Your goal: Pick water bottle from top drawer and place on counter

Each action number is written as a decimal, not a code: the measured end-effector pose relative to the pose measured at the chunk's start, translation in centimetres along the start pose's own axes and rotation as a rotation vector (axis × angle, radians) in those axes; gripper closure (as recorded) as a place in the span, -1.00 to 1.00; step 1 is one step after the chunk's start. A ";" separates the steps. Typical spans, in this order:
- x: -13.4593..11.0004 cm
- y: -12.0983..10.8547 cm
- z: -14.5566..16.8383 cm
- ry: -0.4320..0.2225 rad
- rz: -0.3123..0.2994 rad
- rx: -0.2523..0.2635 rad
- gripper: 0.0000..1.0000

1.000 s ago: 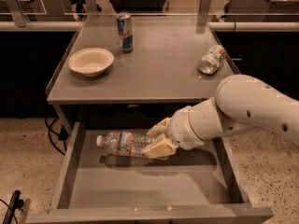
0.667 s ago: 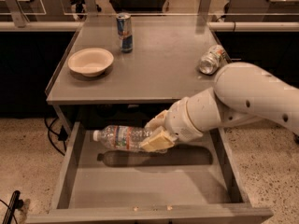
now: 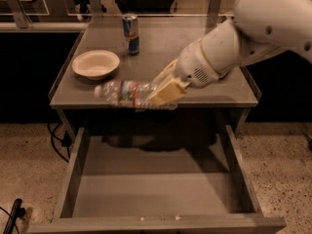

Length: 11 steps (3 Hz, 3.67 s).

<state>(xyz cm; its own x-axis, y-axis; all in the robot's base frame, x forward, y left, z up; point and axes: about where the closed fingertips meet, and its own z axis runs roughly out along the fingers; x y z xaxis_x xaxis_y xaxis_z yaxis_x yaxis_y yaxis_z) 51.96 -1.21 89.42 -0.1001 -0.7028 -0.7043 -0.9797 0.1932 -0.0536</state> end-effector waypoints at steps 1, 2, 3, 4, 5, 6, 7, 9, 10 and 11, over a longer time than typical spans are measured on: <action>-2.3 -5.4 -3.9 -0.102 0.033 0.090 1.00; -2.3 -5.4 -3.9 -0.102 0.034 0.089 1.00; -2.7 -8.8 -4.3 -0.159 0.050 0.123 1.00; -2.3 -14.4 -5.2 -0.205 0.074 0.152 1.00; -1.3 -18.4 -5.9 -0.218 0.109 0.190 1.00; -0.8 -20.6 -6.1 -0.220 0.129 0.209 1.00; -0.2 -17.3 -4.8 -0.107 0.124 0.084 1.00; 0.7 -17.9 -3.8 -0.100 0.144 0.066 1.00; 3.0 -18.7 -2.2 -0.084 0.189 0.034 1.00; 5.2 -20.6 0.3 -0.066 0.245 -0.012 1.00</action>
Offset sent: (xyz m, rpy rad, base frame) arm 0.0408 -0.0197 0.0326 0.0805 -0.0347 -0.0733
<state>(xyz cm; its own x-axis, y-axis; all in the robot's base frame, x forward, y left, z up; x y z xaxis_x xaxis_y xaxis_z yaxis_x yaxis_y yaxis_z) 71.70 -8.60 86.63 -0.3239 -0.5898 -0.7398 -0.9296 0.3437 0.1330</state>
